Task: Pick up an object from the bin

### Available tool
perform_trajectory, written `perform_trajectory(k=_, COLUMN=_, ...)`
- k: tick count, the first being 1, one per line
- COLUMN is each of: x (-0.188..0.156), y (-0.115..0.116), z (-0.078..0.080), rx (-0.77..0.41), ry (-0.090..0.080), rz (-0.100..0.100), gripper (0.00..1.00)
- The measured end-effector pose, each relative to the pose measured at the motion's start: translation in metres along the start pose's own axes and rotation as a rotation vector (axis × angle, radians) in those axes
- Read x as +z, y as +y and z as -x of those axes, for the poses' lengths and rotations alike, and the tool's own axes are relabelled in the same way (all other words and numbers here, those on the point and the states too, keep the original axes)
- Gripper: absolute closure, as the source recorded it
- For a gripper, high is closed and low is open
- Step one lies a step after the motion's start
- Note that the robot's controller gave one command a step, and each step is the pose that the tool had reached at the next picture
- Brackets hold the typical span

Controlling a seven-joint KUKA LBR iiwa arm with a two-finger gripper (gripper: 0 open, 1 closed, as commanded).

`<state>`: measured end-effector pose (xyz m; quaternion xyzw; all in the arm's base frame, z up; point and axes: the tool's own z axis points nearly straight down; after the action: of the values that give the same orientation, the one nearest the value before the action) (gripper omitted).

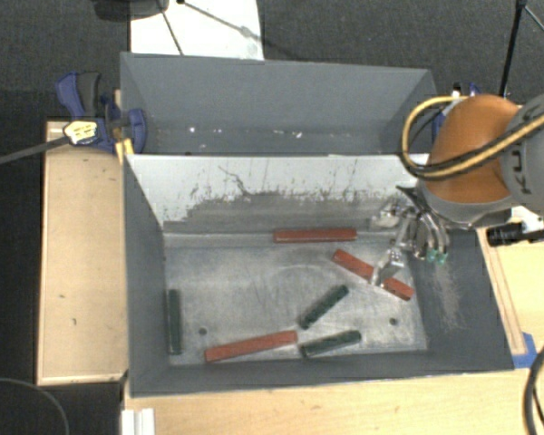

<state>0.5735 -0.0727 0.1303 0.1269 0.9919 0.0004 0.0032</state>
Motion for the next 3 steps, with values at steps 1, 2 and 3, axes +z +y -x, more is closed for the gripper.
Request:
perform_trajectory(k=1, x=0.059, y=0.004, z=-0.016, rx=0.091, ry=-0.001, rz=0.0, gripper=0.0)
perform_trajectory(k=2, x=0.056, y=-0.002, z=-0.003, rx=0.143, ry=0.002, rz=0.003, gripper=1.0)
perform_trajectory(k=3, x=0.056, y=-0.002, z=-0.003, rx=0.142, ry=0.002, rz=0.002, gripper=1.0)
